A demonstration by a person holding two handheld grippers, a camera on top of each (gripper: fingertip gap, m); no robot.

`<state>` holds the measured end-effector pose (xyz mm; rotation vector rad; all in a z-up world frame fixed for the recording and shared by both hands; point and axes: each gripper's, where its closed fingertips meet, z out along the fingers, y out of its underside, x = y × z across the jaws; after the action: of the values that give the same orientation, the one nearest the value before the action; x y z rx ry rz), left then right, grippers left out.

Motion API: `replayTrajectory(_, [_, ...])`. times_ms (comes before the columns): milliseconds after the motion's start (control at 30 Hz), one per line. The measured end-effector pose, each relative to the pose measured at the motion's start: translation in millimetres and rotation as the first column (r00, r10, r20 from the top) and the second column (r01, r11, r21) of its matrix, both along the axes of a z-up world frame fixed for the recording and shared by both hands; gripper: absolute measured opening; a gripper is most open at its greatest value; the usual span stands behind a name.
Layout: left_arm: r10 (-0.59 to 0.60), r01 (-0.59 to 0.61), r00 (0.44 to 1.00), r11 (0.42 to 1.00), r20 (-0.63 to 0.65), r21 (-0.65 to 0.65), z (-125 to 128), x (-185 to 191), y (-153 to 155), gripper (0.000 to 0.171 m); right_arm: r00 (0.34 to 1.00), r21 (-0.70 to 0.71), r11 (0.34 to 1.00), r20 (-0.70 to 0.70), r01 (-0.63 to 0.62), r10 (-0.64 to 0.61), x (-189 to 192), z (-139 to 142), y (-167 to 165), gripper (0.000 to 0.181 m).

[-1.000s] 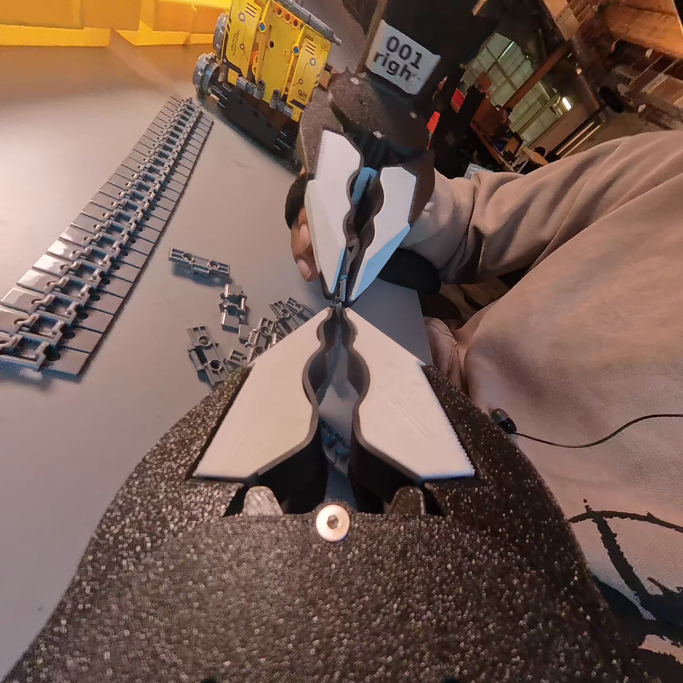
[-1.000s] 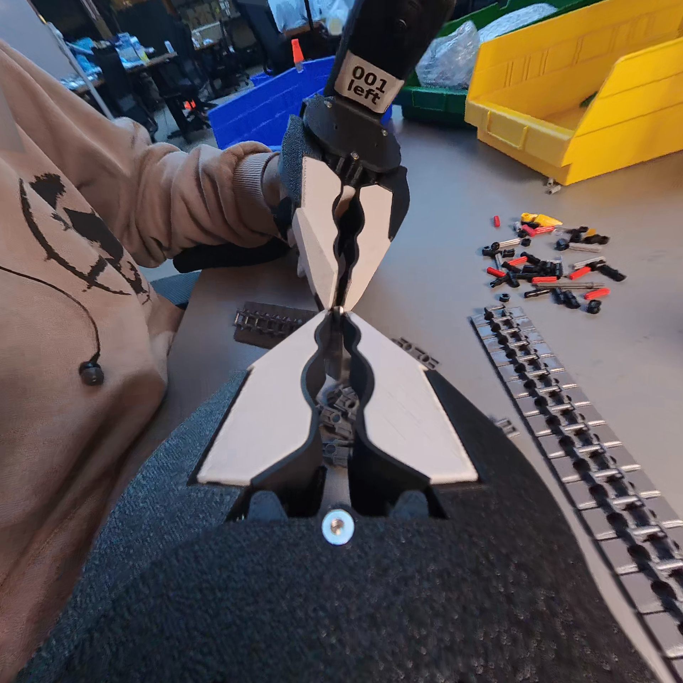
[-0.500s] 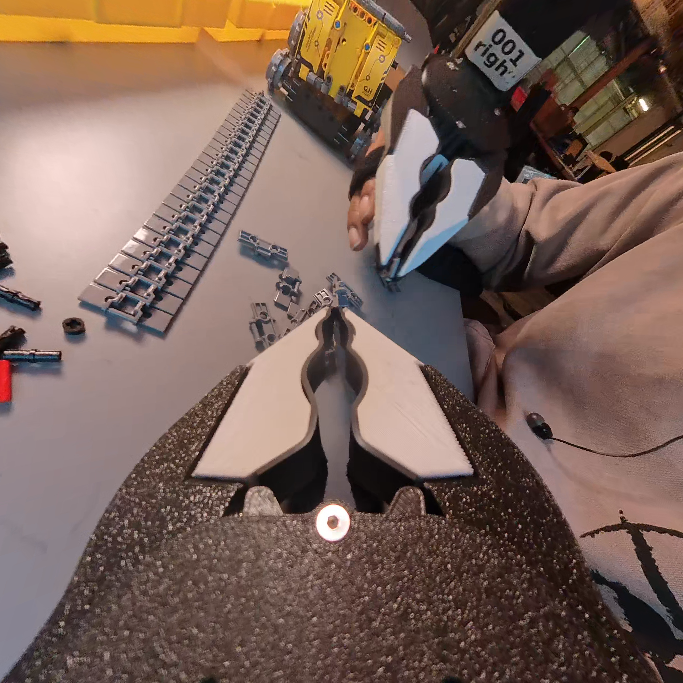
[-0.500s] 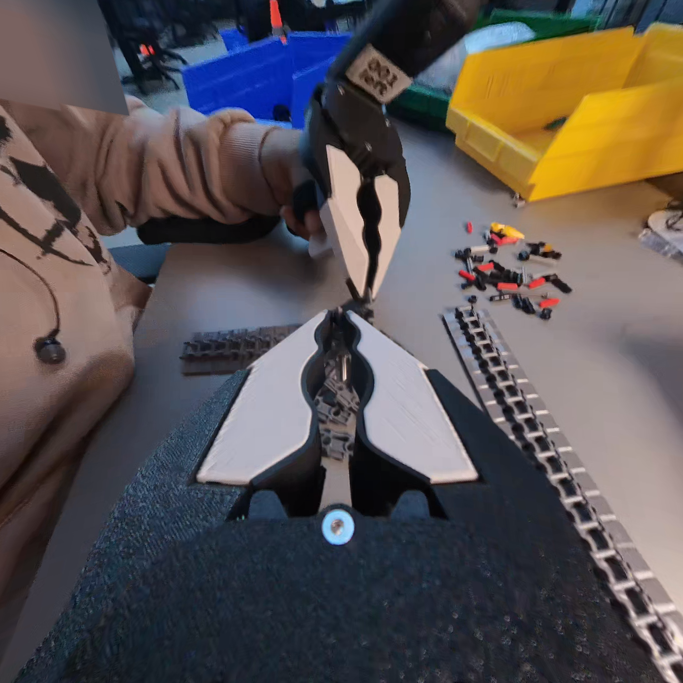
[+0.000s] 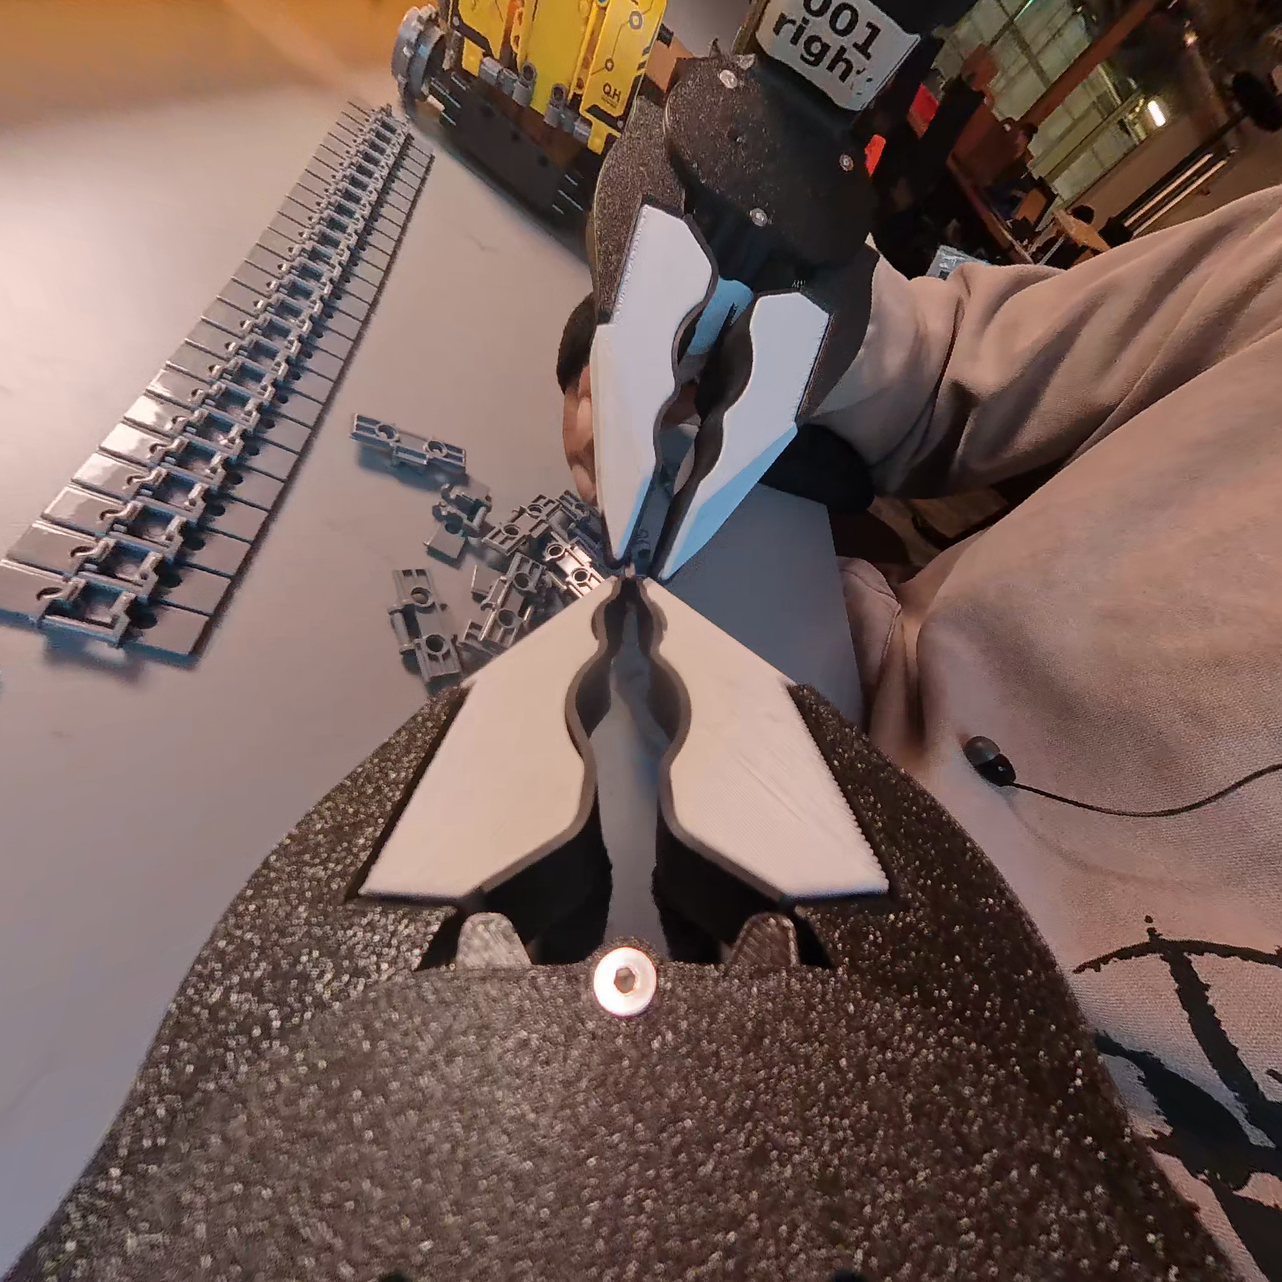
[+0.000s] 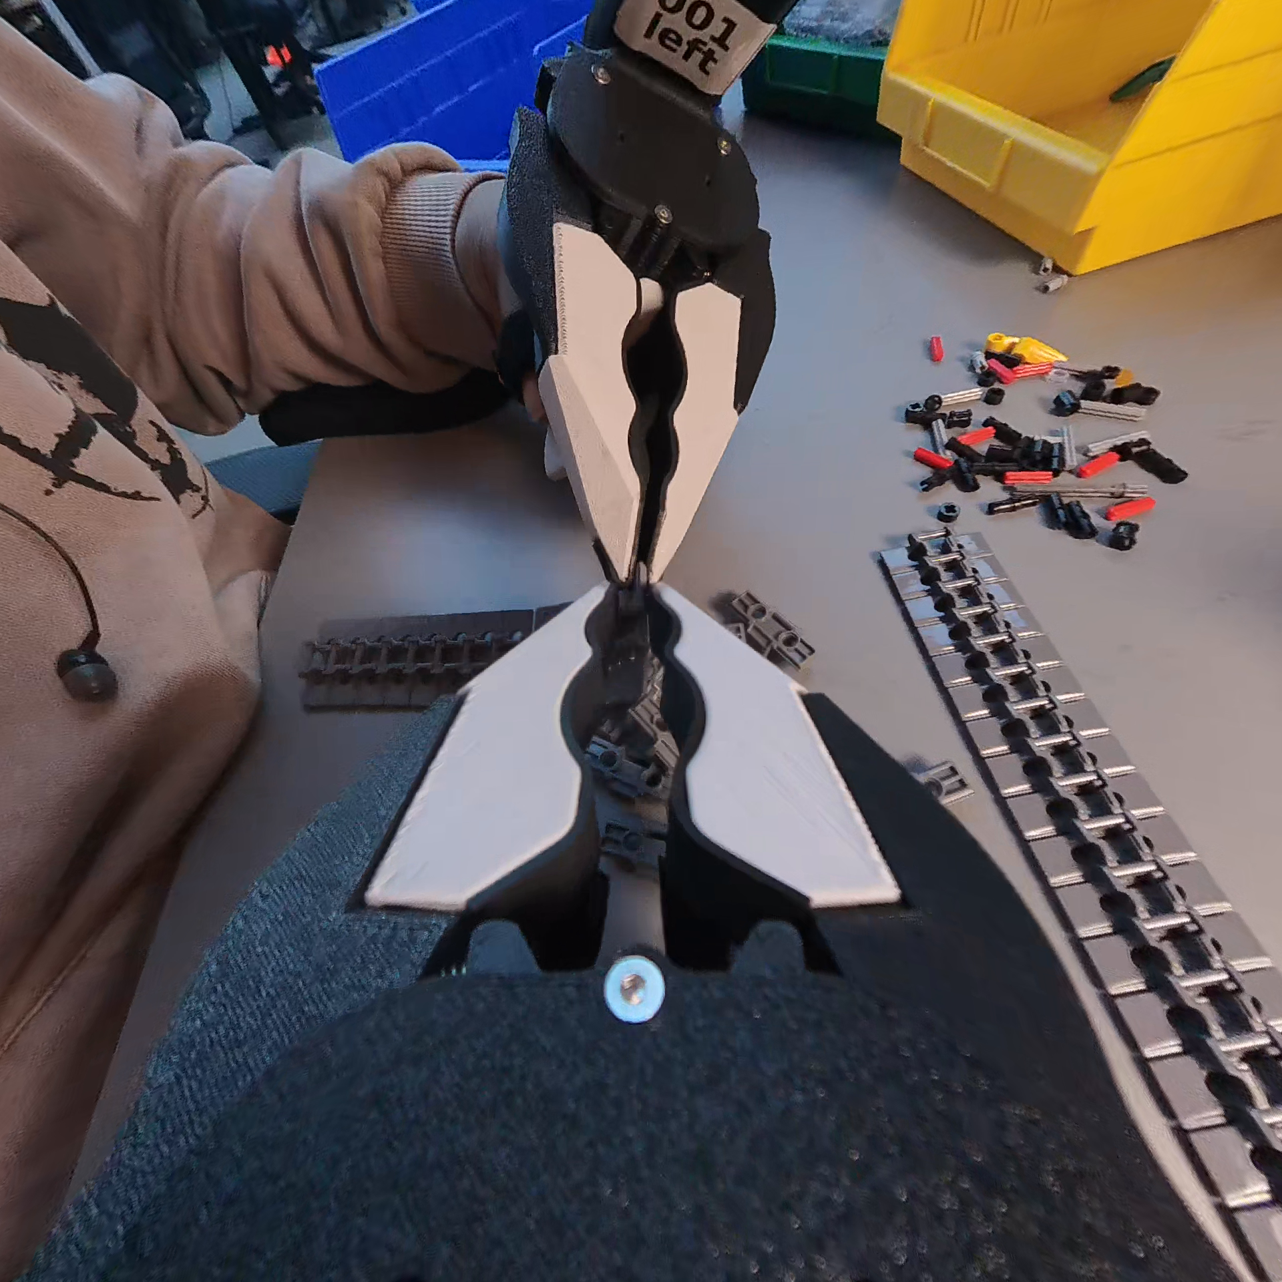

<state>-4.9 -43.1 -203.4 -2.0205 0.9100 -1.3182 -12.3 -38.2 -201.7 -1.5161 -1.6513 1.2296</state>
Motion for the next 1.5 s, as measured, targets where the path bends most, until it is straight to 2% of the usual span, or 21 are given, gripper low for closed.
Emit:
replayTrajectory(100, [-0.009,0.008,0.999,1.0,0.045,0.019,7.3,1.2,-1.0,0.003,1.0,-0.043,0.999,-0.026,-0.002,0.001,1.1,6.1,-0.4,0.004])
replayTrajectory(133, [-0.015,0.014,0.998,1.0,0.066,0.021,11.1,1.2,-1.7,0.007,0.999,-0.071,0.997,-0.053,0.0,-0.004,1.2,11.6,0.0,0.004])
replayTrajectory(167, [-0.022,0.02,0.997,1.0,0.073,0.023,12.5,1.1,-2.7,0.018,0.996,-0.1,0.995,-0.083,0.015,-0.023,1.2,17.6,3.0,0.003])
replayTrajectory(200, [-0.016,0.014,0.998,0.999,0.065,0.03,11.2,0.9,-1.9,0.02,0.993,-0.134,0.991,-0.109,0.026,-0.041,1.5,23.1,6.3,0.001])
replayTrajectory(333, [0.001,-0.006,0.995,0.999,0.101,0.052,17.6,4.1,1.4,0.012,0.982,-0.248,0.968,-0.172,0.029,-0.074,3.8,36.1,12.4,0.0])
replayTrajectory(467, [-0.004,0.0,0.992,0.999,0.127,0.038,18.9,7.3,-0.2,0.014,0.977,-0.278,0.96,-0.196,0.027,-0.084,3.6,41.0,13.2,0.0])
replayTrajectory(600, [-0.004,0.0,0.978,1.0,0.208,0.019,29.4,12.2,-1.0,0.008,0.971,-0.302,0.953,-0.219,0.025,-0.095,2.3,45.5,13.3,0.0])
replayTrajectory(700, [0.015,-0.016,0.976,1.0,0.218,0.002,32.0,9.4,2.5,0.003,0.968,-0.316,0.948,-0.233,0.017,-0.096,2.9,48.7,14.2,0.0])
replayTrajectory(800, [0.005,0.003,0.981,0.999,0.192,-0.043,28.6,5.6,0.1,0.003,0.976,-0.28,0.96,-0.207,0.004,-0.065,4.8,43.0,12.3,0.0])
replayTrajectory(933, [-0.067,0.069,0.997,0.997,0.039,-0.032,10.0,4.9,-13.6,0.002,0.992,-0.214,0.975,-0.118,-0.068,0.043,9.4,25.5,-4.0,0.0])
replayTrajectory(967, [-0.083,0.084,0.996,0.996,0.02,-0.029,8.3,5.8,-17.1,0.002,0.993,-0.204,0.976,-0.11,-0.07,0.049,8.7,23.4,-6.0,0.0])
replayTrajectory(1033, [-0.1,0.099,0.995,0.995,-0.008,-0.019,5.6,7.3,-20.9,0.002,0.993,-0.214,0.974,-0.105,-0.068,0.047,6.7,22.9,-7.5,0.015])
replayTrajectory(1067, [-0.104,0.104,0.994,0.994,-0.022,-0.013,4.2,7.7,-22.0,0.002,0.994,-0.219,0.973,-0.095,-0.071,0.052,6.7,21.5,-8.1,0.017])
replayTrajectory(1200, [-0.105,0.105,0.993,0.994,-0.044,-0.006,1.7,7.7,-22.4,0.002,0.996,-0.201,0.976,-0.064,-0.08,0.068,6.7,14.7,-11.6,0.014])
replayTrajectory(1367, [-0.109,0.109,0.994,0.994,0.0,-0.023,6.1,8.0,-22.5,0.002,0.994,-0.11,0.99,-0.063,-0.092,0.085,5.0,13.5,-16.2,0.002])
replayTrajectory(1500, [-0.096,0.117,0.981,0.986,0.166,-0.12,19.6,5.6,-18.8,0.003,0.984,0.005,0.997,-0.161,-0.074,0.074,3.3,29.7,-15.4,0.002])
